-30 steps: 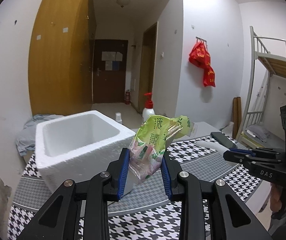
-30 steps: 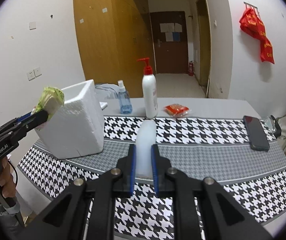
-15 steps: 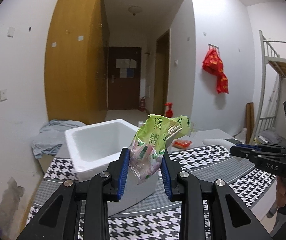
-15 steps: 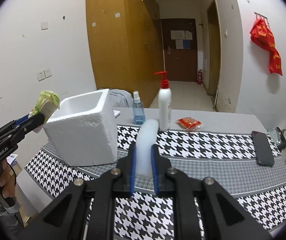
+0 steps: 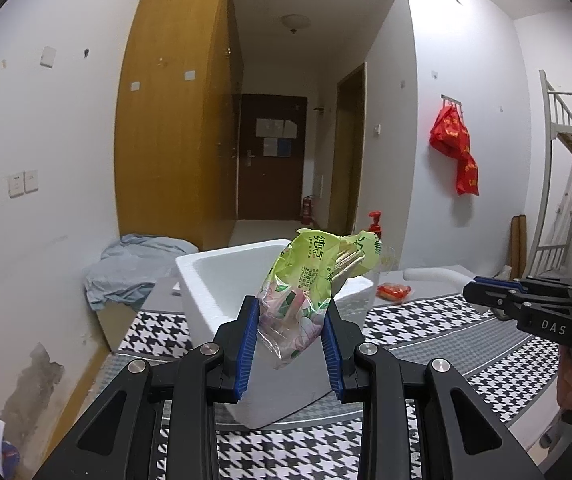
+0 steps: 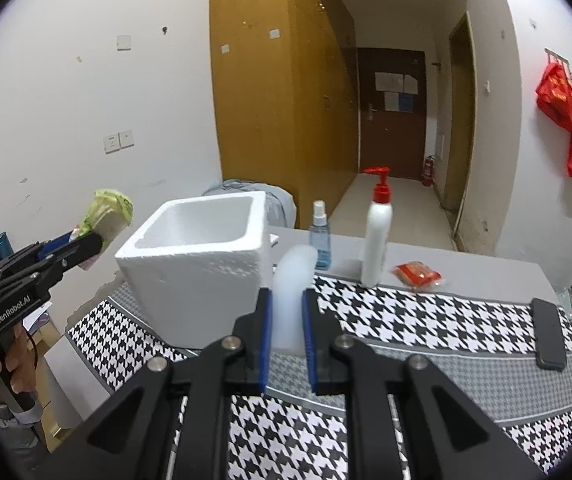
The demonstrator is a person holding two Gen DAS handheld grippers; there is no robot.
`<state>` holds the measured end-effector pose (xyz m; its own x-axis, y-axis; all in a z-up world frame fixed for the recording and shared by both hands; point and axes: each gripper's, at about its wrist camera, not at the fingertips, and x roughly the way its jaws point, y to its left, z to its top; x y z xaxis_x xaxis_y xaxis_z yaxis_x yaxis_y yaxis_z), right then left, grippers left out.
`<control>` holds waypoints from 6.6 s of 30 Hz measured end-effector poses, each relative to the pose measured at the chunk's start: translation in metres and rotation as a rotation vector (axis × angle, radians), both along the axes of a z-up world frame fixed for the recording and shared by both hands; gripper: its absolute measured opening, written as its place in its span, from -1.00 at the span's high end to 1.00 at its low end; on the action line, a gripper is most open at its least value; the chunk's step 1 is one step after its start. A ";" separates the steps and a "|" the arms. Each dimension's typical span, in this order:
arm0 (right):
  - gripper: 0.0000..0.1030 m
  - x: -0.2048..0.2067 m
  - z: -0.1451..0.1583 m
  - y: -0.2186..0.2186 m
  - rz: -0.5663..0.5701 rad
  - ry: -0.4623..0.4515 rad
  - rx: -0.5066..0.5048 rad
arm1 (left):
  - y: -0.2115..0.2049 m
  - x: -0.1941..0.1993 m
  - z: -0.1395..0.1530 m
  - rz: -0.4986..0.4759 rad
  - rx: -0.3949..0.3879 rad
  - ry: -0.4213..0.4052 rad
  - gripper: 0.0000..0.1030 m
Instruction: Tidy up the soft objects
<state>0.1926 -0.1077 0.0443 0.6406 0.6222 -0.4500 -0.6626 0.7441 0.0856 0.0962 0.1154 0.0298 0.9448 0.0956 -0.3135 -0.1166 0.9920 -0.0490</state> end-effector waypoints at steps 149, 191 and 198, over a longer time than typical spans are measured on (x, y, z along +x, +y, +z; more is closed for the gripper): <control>-0.99 0.027 -0.012 0.005 -0.031 0.052 0.013 | 0.020 0.117 0.008 0.047 -0.011 0.137 0.36; -0.99 -0.039 0.011 -0.047 -0.105 -0.043 0.063 | -0.046 -0.004 0.042 0.019 0.064 -0.048 -0.98; -0.99 -0.063 0.016 -0.057 -0.110 -0.055 0.082 | -0.059 -0.033 0.041 0.009 0.066 -0.063 -0.98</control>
